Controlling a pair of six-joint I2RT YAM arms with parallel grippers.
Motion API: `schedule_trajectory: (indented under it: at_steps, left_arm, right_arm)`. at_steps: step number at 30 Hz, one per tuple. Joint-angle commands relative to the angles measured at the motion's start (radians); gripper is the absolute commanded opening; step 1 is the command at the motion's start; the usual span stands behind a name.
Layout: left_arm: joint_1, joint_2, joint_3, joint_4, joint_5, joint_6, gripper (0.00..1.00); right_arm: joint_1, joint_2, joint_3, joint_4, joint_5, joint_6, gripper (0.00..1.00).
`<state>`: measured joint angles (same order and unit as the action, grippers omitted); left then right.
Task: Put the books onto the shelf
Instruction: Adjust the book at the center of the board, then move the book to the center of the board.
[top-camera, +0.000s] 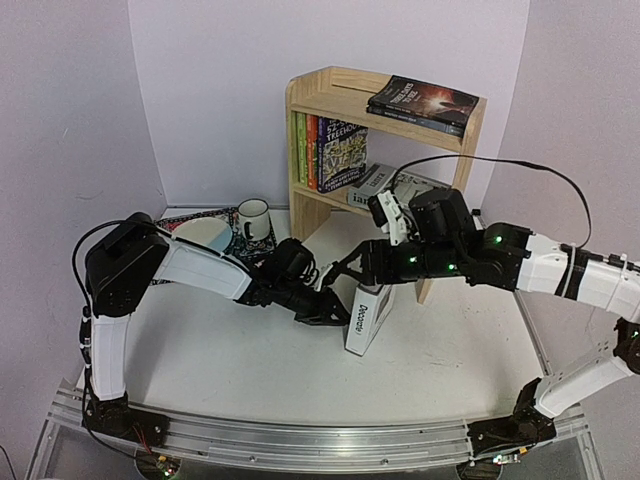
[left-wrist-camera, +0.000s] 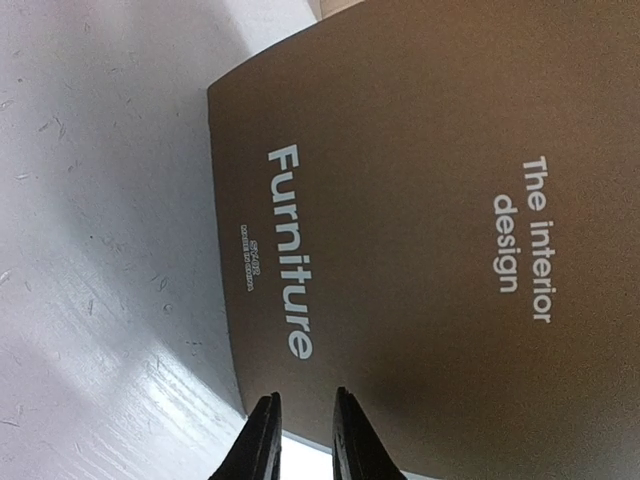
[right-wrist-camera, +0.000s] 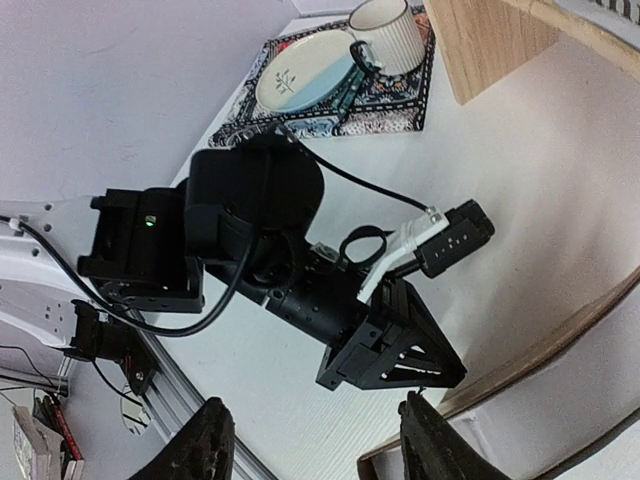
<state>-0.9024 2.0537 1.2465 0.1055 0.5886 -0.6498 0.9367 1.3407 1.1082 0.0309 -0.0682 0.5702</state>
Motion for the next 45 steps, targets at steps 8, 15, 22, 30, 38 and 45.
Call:
schedule_trajectory:
  at_steps: [8, 15, 22, 30, 38, 45]
  left_arm:
    - [-0.001, -0.053, 0.007, 0.019, -0.035, 0.018, 0.19]
    - [-0.002, -0.047, -0.003, 0.019, -0.019, 0.008, 0.19]
    - [-0.006, -0.061, -0.059, 0.021, -0.007, -0.019, 0.19]
    - [-0.043, -0.053, -0.087, 0.022, -0.023, -0.04, 0.19]
    - [-0.076, -0.025, -0.045, 0.027, -0.029, -0.059, 0.19]
    - [-0.106, 0.012, 0.015, 0.039, -0.024, -0.073, 0.19]
  right_arm:
    - [0.003, -0.121, 0.033, -0.062, 0.066, -0.109, 0.73]
    - [0.003, -0.305, -0.111, -0.09, 0.157, -0.138, 0.83]
    - [0.003, -0.457, -0.256, -0.155, 0.206, -0.09, 0.96]
    - [0.004, -0.446, -0.388, -0.125, -0.01, -0.035, 0.98]
    - [0.009, -0.469, -0.558, 0.051, 0.029, -0.003, 0.98]
    - [0.069, -0.483, -0.673, 0.178, 0.158, -0.07, 0.98]
